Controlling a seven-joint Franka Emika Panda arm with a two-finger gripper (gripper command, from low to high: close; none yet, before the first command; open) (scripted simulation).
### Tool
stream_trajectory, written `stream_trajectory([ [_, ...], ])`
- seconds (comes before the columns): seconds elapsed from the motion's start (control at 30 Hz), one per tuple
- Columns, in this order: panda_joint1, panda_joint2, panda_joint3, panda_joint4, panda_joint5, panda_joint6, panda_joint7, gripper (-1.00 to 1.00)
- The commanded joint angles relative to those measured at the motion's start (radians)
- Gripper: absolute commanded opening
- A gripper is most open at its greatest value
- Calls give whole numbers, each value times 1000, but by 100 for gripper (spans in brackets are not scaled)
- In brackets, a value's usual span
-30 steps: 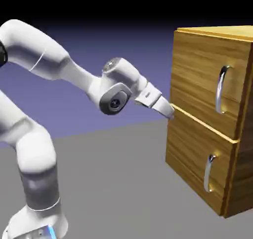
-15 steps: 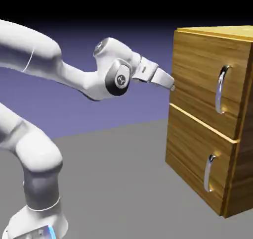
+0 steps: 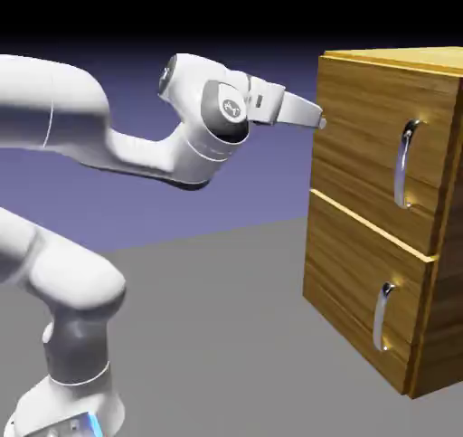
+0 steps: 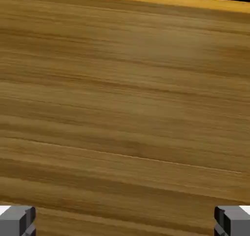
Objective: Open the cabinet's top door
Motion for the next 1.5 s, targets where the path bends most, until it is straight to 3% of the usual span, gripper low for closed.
stream_trajectory([
  [0.0, 17, -9, -19, 8, -44, -2, 28, 100],
  [1.07, 555, -288, -634, 275, -1432, -72, 931, 100],
  [1.27, 726, -261, -713, 411, -1445, -92, 926, 100],
  [1.3, 726, -261, -713, 411, -1445, -92, 926, -100],
  [1.47, 669, -170, -683, 389, -1526, -96, 1100, -100],
])
